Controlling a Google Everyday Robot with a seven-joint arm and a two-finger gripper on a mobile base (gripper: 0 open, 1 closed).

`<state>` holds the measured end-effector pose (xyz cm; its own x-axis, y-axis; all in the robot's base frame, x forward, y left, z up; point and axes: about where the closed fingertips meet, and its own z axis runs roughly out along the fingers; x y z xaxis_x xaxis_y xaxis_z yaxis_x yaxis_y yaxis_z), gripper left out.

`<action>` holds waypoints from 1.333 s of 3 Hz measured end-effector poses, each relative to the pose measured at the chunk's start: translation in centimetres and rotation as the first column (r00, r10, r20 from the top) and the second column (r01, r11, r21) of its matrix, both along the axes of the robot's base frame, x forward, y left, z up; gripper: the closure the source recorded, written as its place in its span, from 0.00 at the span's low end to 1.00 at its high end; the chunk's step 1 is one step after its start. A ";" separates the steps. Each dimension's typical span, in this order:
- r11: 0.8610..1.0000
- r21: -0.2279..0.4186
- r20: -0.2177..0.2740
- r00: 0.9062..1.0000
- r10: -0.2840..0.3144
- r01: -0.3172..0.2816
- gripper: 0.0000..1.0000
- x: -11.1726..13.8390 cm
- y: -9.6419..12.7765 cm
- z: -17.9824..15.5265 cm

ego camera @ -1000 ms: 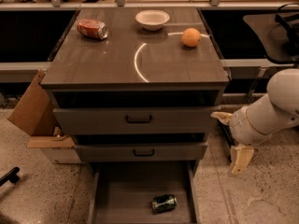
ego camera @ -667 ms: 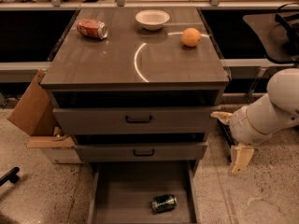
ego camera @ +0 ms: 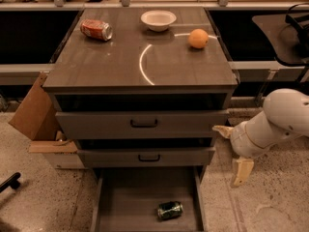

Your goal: Pick green can from bottom drawer and place on counter

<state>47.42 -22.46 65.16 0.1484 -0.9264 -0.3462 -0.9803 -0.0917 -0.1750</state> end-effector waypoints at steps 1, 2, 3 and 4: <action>0.999 -0.005 -0.011 0.999 0.031 -0.031 0.00 0.5 0.4 -5.2; 0.999 -0.023 -0.034 0.998 0.048 -0.049 0.00 -0.3 2.1 -12.2; 0.999 -0.023 -0.034 0.998 0.048 -0.049 0.00 -0.3 2.1 -12.2; 0.997 -0.038 -0.041 0.997 0.068 -0.070 0.00 -0.5 2.5 -13.1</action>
Offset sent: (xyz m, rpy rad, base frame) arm 0.0045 0.0196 -0.1364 -0.0492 0.0196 0.0519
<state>46.91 -19.95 52.04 0.1993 -0.9275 -0.3163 -0.9775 -0.1655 -0.1306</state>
